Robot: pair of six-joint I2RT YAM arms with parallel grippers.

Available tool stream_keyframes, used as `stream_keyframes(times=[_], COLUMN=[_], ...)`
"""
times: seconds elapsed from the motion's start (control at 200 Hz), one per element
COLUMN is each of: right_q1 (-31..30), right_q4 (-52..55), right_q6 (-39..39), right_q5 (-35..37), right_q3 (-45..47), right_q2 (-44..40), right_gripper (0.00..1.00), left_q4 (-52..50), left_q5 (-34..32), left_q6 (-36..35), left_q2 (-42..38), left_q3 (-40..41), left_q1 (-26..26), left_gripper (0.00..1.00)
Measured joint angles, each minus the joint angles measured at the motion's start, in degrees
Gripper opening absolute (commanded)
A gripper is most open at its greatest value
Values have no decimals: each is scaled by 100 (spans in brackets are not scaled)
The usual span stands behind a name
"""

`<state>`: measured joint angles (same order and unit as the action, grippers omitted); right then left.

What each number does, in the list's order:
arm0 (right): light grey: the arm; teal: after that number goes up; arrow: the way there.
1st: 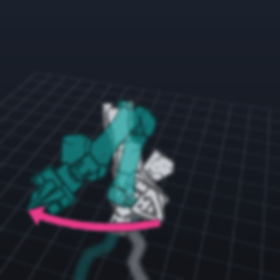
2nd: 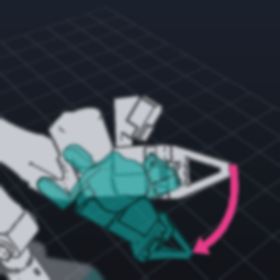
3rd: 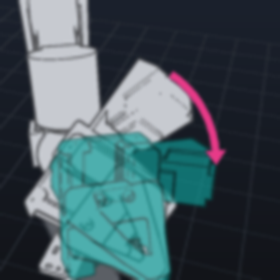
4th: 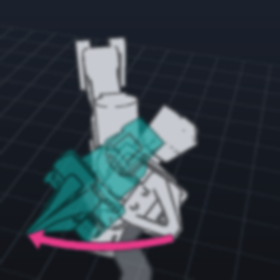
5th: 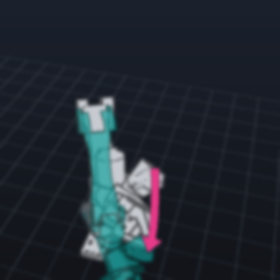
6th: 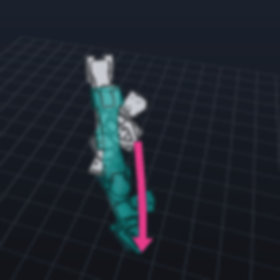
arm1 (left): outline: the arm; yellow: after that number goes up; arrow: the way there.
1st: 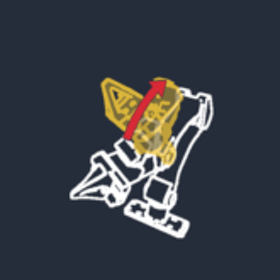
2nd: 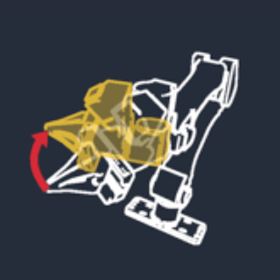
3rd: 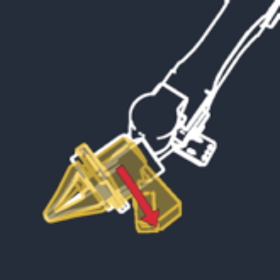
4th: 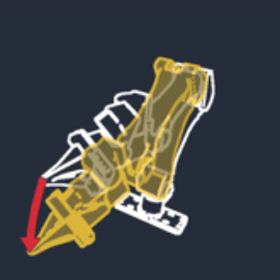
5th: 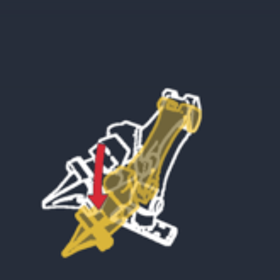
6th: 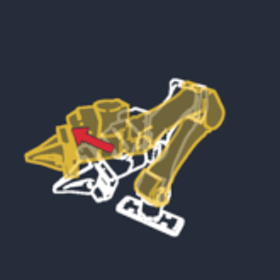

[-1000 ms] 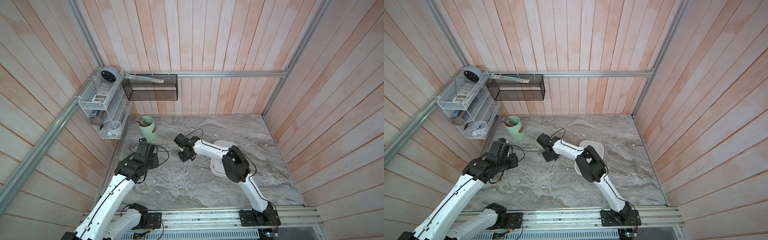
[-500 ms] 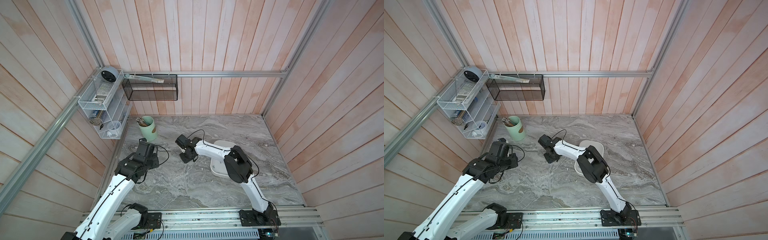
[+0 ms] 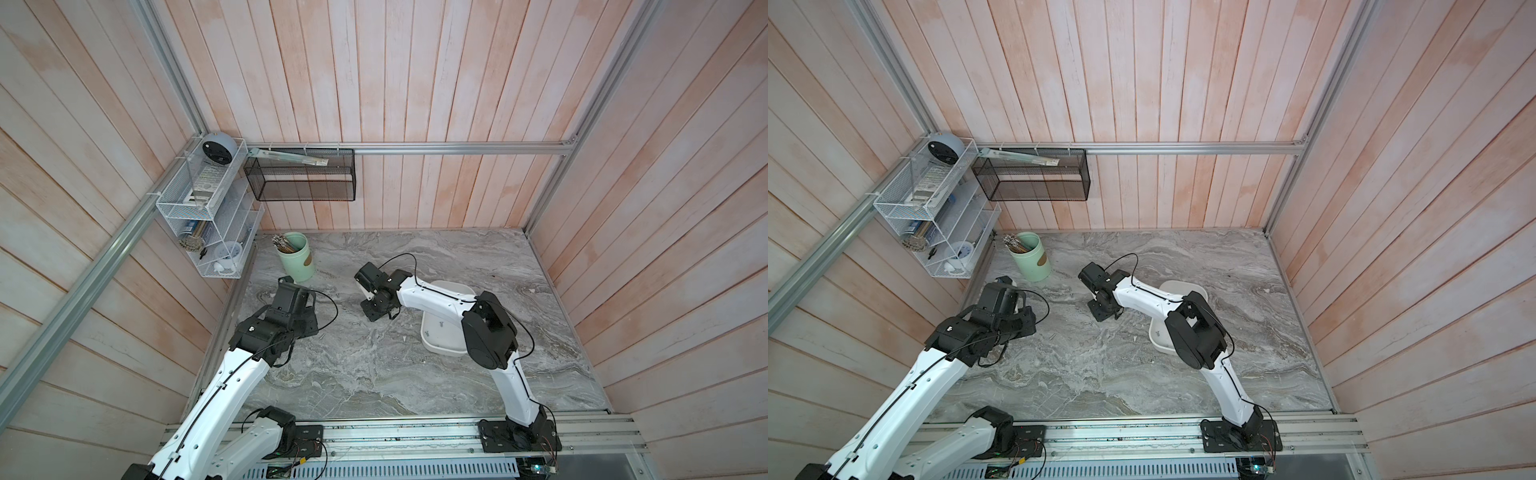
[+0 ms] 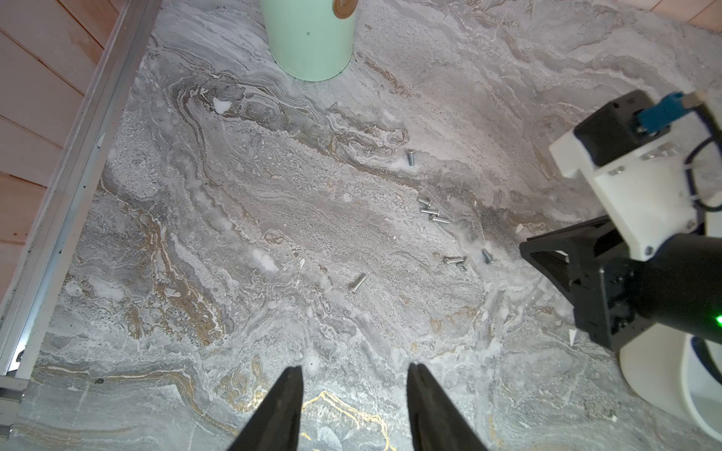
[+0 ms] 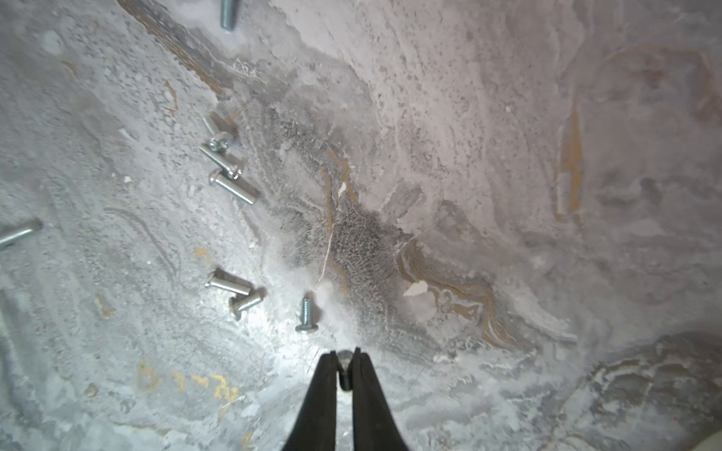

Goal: Put the screws on the desktop into the storage box
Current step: Pick up the screw from the center of the board, then place the screw in the storage box.

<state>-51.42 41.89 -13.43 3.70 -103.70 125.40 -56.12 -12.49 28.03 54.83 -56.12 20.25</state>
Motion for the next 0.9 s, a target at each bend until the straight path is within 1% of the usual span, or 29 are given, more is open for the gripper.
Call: stream_keyframes(times=[0.19, 0.33, 0.47, 0.705, 0.835, 0.9], right_q1=[122, 380, 916, 2218, 2592, 2625], right_q4=[-44, -138, -227, -566, -855, -931], right_q6=[0, 0, -4, -155, -264, -282], right_q5=[-59, -61, -107, -57, 92, 162], right_q3=[501, 1097, 1856, 3294, 4022, 4223], right_q2=[-623, -1329, -2168, -3515, -3812, -3786], right_gripper=[3, 3, 3, 3, 4, 10], left_q4=[0, 0, 4, 22, 44, 44], left_q5=[0, 2, 4, 22, 22, 22], left_q6=[0, 0, 0, 0, 0, -2], left_q2=[17, 24, 24, 39, 76, 79], left_q3=[0, 0, 0, 0, 0, 0], left_q1=[0, 0, 0, 0, 0, 0], left_gripper=[49, 49, 49, 49, 49, 49])
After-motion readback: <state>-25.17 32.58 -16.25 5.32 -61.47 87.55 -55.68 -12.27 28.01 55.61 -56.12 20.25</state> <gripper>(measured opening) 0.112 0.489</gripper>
